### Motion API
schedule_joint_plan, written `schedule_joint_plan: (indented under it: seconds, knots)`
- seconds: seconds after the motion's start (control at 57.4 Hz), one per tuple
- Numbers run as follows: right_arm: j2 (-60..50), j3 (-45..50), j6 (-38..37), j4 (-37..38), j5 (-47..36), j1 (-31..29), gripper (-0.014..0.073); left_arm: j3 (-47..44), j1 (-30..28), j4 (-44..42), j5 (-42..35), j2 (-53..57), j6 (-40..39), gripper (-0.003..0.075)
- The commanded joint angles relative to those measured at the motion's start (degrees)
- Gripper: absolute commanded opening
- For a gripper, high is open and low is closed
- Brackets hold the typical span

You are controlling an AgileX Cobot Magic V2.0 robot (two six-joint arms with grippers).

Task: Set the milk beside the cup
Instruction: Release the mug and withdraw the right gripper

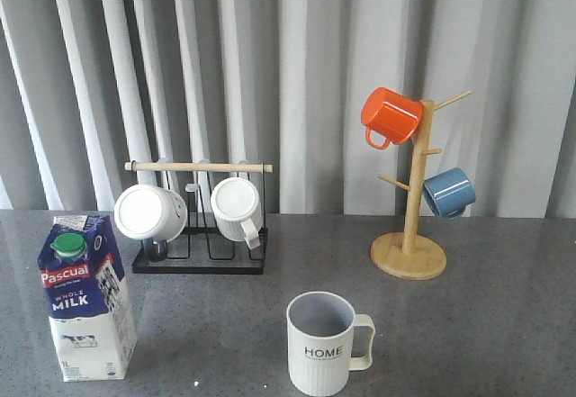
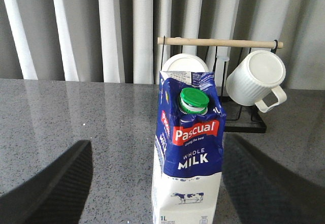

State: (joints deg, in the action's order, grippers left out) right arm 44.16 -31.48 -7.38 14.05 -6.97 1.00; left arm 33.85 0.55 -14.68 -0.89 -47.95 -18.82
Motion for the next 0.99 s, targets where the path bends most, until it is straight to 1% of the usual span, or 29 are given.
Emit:
schedule_joint_plan:
  seconds: [0.0, 0.157, 0.209, 0.366, 0.976]
  knots:
    - [-3.71, 1.91, -1.06, 0.63, -9.99, -1.97, -0.0018, 2.02, 0.04, 0.44, -4.21, 0.04, -0.46, 0.0523]
    - [-6.20, 4.64, -0.85, -0.60, -10.57, -1.98, -0.0010, 2.02, 0.04, 0.44, -4.21, 0.04, -0.46, 0.0523]
    - [-6.27, 4.64, 0.10, -0.59, -10.52, -1.98, -0.0010, 2.02, 0.04, 0.44, -4.21, 0.04, -0.46, 0.0523]
    - [-6.16, 4.76, 0.07, -0.65, -9.21, -1.98, -0.0010, 2.02, 0.04, 0.44, -4.21, 0.04, -0.46, 0.0523]
    - [-6.16, 4.76, 0.07, -0.65, -8.50, -1.98, -0.0010, 2.02, 0.04, 0.44, -4.21, 0.04, -0.46, 0.0523]
